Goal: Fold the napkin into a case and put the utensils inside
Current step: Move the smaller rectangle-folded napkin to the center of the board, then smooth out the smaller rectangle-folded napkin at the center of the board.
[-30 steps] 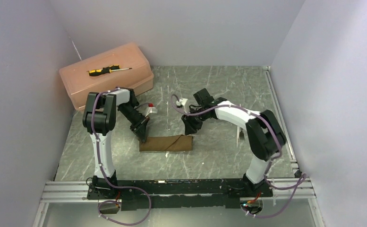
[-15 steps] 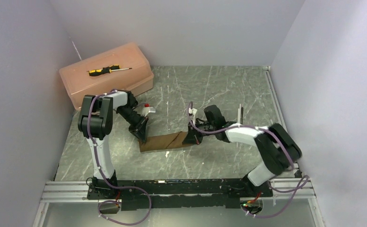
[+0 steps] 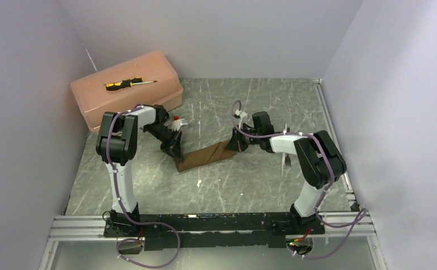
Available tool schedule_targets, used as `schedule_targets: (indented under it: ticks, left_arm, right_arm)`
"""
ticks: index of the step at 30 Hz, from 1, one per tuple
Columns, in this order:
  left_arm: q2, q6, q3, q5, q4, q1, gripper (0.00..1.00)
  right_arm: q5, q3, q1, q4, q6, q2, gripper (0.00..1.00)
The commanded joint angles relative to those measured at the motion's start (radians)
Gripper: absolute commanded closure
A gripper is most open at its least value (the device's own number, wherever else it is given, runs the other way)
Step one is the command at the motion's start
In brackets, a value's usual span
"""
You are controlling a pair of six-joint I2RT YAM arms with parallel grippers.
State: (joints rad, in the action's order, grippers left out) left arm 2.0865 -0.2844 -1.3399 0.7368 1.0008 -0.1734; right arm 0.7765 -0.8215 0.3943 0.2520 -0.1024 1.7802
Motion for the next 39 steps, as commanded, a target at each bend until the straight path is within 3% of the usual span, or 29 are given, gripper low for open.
schedule_targets:
  ticks: [1, 5, 9, 13, 19, 22, 27, 30, 34, 39]
  left_arm:
    - [0.026, 0.085, -0.032, -0.011, -0.223, -0.003, 0.97]
    - [0.008, 0.127, -0.004, 0.001, -0.263, -0.001, 0.97]
    - [0.007, 0.149, 0.010, 0.011, -0.280, 0.005, 0.97]
    - [0.006, 0.134, 0.017, -0.006, -0.279, 0.005, 0.97]
    - [0.002, 0.114, 0.010, -0.031, -0.277, 0.007, 0.97]
    - [-0.023, 0.091, 0.002, -0.074, -0.266, 0.012, 0.85]
    - [-0.070, 0.060, -0.021, -0.120, -0.217, 0.031, 0.44]
    - [-0.109, 0.028, -0.042, -0.139, -0.175, 0.036, 0.27]
    - [-0.163, 0.005, -0.072, -0.160, -0.124, 0.035, 0.25]
    - [-0.205, -0.027, -0.122, -0.207, -0.093, 0.023, 0.34]
  right_arm:
    - [-0.094, -0.032, 0.001, -0.042, 0.032, -0.157, 1.00]
    - [-0.010, 0.005, 0.076, 0.136, -0.133, -0.207, 1.00]
    - [0.069, -0.049, 0.175, 0.250, -0.245, -0.048, 1.00]
    - [0.097, -0.066, 0.184, 0.414, -0.344, 0.107, 1.00]
    - [0.091, -0.140, 0.184, 0.417, -0.392, 0.258, 1.00]
    - [0.071, -0.138, 0.184, 0.407, -0.407, 0.288, 1.00]
    - [0.042, -0.130, 0.184, 0.312, -0.366, 0.292, 1.00]
    - [0.046, -0.123, 0.184, 0.296, -0.357, 0.284, 1.00]
    - [0.070, -0.128, 0.184, 0.281, -0.351, 0.260, 1.00]
    - [0.116, -0.164, 0.188, 0.265, -0.367, 0.204, 1.00]
